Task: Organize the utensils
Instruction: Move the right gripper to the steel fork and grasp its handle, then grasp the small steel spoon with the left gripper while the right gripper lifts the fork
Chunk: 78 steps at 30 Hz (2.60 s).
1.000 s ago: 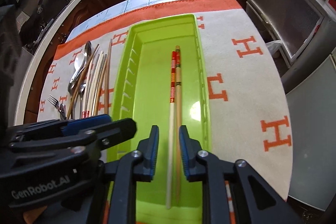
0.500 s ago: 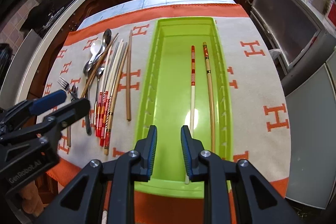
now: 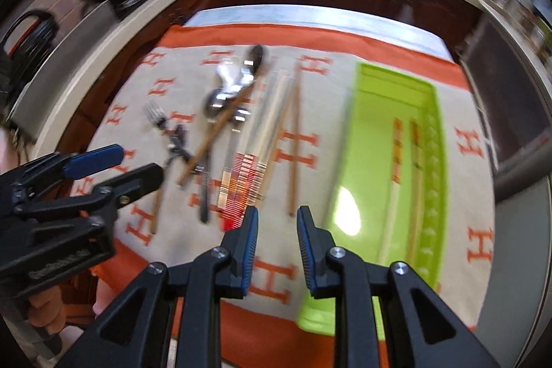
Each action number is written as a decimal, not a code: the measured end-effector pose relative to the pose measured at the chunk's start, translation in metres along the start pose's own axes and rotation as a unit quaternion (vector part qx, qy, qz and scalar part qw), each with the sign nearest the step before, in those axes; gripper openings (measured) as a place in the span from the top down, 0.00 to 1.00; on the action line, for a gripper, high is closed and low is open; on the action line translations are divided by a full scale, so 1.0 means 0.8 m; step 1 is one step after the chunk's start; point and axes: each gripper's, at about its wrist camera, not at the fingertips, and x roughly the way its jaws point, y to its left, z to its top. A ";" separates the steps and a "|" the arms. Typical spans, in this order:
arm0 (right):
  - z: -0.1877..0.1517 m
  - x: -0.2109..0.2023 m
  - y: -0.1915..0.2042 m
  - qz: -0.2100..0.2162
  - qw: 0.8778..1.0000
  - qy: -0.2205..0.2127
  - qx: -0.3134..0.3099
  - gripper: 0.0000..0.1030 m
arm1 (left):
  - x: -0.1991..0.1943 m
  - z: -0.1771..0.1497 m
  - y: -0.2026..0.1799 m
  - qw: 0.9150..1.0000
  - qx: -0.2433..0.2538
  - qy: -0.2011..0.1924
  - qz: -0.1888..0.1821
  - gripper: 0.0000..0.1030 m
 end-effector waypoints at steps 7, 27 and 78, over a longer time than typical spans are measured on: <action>0.049 0.037 0.059 0.041 0.997 0.007 -0.063 0.78 | 0.030 -0.011 0.082 0.997 -0.069 0.025 0.024 0.47; 0.106 0.163 0.170 0.083 0.960 0.052 -0.264 0.78 | 0.090 -0.027 0.140 0.987 -0.133 0.085 0.002 0.47; 0.034 0.071 -0.034 0.224 0.971 -0.023 0.076 0.96 | 0.137 0.025 -0.019 0.989 0.027 0.143 -0.029 0.96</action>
